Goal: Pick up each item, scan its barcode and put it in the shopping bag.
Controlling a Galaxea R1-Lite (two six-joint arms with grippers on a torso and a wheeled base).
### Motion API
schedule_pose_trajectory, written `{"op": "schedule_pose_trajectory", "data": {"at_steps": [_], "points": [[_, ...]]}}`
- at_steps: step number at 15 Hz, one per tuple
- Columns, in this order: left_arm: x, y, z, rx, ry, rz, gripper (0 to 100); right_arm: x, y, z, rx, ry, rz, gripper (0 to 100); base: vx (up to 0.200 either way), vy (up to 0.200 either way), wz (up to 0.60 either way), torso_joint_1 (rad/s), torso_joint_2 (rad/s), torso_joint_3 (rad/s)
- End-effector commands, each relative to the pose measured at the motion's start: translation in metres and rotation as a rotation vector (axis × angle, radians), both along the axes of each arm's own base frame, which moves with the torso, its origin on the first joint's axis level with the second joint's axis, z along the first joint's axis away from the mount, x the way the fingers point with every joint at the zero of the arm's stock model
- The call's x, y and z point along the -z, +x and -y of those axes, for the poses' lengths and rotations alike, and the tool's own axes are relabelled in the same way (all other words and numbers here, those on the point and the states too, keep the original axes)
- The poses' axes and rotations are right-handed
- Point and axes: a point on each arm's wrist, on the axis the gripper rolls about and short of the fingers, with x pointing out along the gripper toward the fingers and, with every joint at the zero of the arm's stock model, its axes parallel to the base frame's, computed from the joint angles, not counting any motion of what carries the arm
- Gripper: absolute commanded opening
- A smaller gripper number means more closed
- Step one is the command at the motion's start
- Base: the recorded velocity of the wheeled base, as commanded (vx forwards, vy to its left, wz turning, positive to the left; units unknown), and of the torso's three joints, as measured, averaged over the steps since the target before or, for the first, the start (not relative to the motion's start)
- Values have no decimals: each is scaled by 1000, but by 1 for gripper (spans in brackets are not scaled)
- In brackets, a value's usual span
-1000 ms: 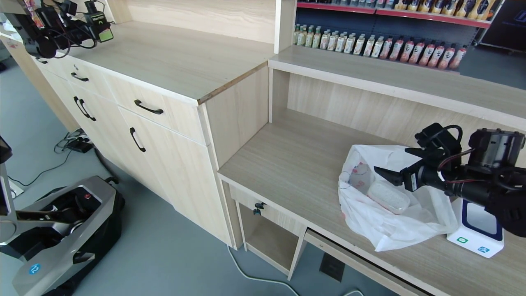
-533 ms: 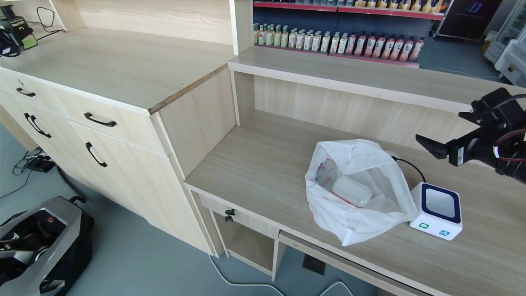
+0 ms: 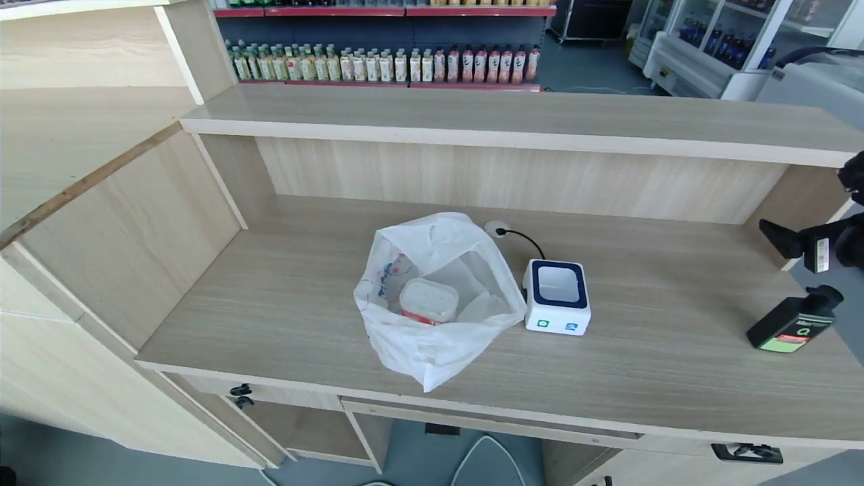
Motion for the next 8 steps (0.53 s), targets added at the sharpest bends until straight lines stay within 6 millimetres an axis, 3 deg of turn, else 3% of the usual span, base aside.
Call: {"op": "schedule_pose_trajectory", "data": {"at_steps": [1, 5, 8], "points": [[0, 0, 0, -1, 1, 0, 100, 0, -10, 7, 47, 11, -1, 100, 0, 0, -600, -2, 27, 17], [0, 0, 0, -1, 1, 0, 100, 5, -18, 15, 151, 120, -5, 100, 0, 0, 0, 0, 0, 0], [0, 0, 0, -1, 1, 0, 100, 22, -26, 23, 200, 251, -73, 100, 0, 0, 0, 0, 0, 0]]}}
